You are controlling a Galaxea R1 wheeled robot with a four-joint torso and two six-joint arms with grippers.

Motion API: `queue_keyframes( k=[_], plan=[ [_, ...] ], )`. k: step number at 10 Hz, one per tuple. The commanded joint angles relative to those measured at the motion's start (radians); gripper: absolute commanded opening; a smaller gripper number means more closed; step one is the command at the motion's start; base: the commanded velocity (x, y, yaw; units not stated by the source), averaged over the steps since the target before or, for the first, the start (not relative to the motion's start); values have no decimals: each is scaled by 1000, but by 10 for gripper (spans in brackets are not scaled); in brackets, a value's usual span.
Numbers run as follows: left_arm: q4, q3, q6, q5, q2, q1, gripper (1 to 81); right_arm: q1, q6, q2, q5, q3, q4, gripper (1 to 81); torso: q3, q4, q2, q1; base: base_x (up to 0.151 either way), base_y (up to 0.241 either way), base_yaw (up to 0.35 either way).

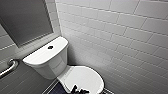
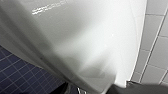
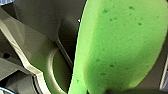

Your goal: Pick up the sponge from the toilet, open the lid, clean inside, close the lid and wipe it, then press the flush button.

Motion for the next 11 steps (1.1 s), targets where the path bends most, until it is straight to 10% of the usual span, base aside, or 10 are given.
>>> queue_keyframes(
  k=[1, 7, 11],
  plan=[
    [-15, 91, 20, -7, -22, -190, 811, -17, -2, -12, -78, 17, -16, 10, 0, 0, 0, 0, 0, 0, 0],
    [-18, 116, 9, -8, -34, -186, 811, -17, -2, -9, -78, 12, -14, 10, 0, 0, 0, 0, 0, 0, 0],
    [-18, 179, 8, -37, -64, -189, 811, -17, -2, -9, -77, 14, -16, 10, 134, 0, 0, 0, 0, 0, 0]
  ],
)
